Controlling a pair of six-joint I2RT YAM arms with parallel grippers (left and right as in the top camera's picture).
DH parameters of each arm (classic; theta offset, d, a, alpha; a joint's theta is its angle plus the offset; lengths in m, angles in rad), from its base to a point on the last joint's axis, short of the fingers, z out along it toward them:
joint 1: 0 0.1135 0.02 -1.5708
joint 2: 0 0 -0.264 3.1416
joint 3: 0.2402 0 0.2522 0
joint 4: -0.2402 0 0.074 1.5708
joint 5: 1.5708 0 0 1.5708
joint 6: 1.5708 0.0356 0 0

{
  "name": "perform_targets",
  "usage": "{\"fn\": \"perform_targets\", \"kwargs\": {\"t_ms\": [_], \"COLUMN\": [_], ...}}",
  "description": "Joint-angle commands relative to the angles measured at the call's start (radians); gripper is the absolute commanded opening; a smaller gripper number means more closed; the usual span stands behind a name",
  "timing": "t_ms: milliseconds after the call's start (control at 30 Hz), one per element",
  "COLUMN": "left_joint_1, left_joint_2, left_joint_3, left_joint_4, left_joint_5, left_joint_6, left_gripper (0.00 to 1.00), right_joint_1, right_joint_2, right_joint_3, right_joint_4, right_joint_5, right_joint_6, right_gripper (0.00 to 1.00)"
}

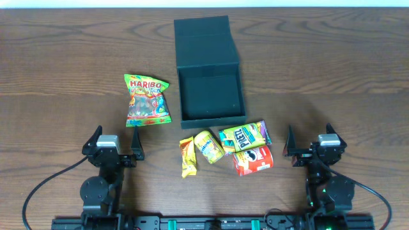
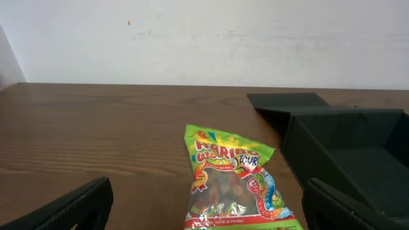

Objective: Pack container
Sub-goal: 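Reach the left gripper to the green Haribo bag and grasp it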

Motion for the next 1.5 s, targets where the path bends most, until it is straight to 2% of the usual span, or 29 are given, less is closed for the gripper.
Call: {"fn": "perform_targets", "kwargs": {"t_ms": [0, 133, 300, 433, 700, 900, 1000, 1267, 1367, 1467], "left_joint_1": [-0.005, -0.003, -0.003, -0.003, -0.003, -0.003, -0.003, -0.004, -0.004, -0.004], "left_joint_2": [-0.007, -0.007, -0.007, -0.006, 0.082, 0.337, 0.517, 0.988, 1.131, 1.244], "left_joint_3": [-0.009, -0.009, 0.019, 0.127, 0.389, 0.652, 0.831, 1.395, 1.551, 1.629], "left_joint_4": [-0.055, -0.05, -0.097, -0.201, -0.283, -0.418, -0.557, -1.081, -1.198, -1.25], "left_joint_5": [-0.003, -0.004, -0.003, 0.0, -0.003, 0.026, 0.074, 0.1, 0.103, 0.132], "left_joint_6": [0.008, 0.007, -0.082, -0.094, -0.09, -0.077, -0.071, -0.129, -0.142, -0.213], "left_gripper": [0.95, 0.95, 0.95, 0.95, 0.95, 0.95, 0.95, 0.95, 0.96, 0.95], "right_joint_1": [-0.001, -0.001, -0.001, -0.001, -0.001, -0.001, -0.001, -0.001, -0.001, -0.001], "right_joint_2": [-0.005, -0.005, -0.005, -0.005, -0.005, -0.005, -0.005, -0.005, -0.005, -0.005], "right_joint_3": [-0.002, -0.002, -0.002, -0.002, -0.002, -0.002, -0.002, -0.002, -0.002, -0.002], "right_joint_4": [-0.005, -0.005, -0.005, -0.005, -0.005, -0.005, -0.005, -0.005, -0.005, -0.005], "right_joint_5": [-0.003, -0.003, -0.003, -0.003, -0.003, -0.003, -0.003, -0.003, -0.003, -0.003], "right_joint_6": [-0.008, -0.008, -0.008, -0.008, -0.008, -0.008, -0.008, -0.008, -0.008, -0.008], "right_gripper": [0.99, 0.99, 0.99, 0.99, 0.99, 0.99, 0.99, 0.99, 0.99, 0.99]}}
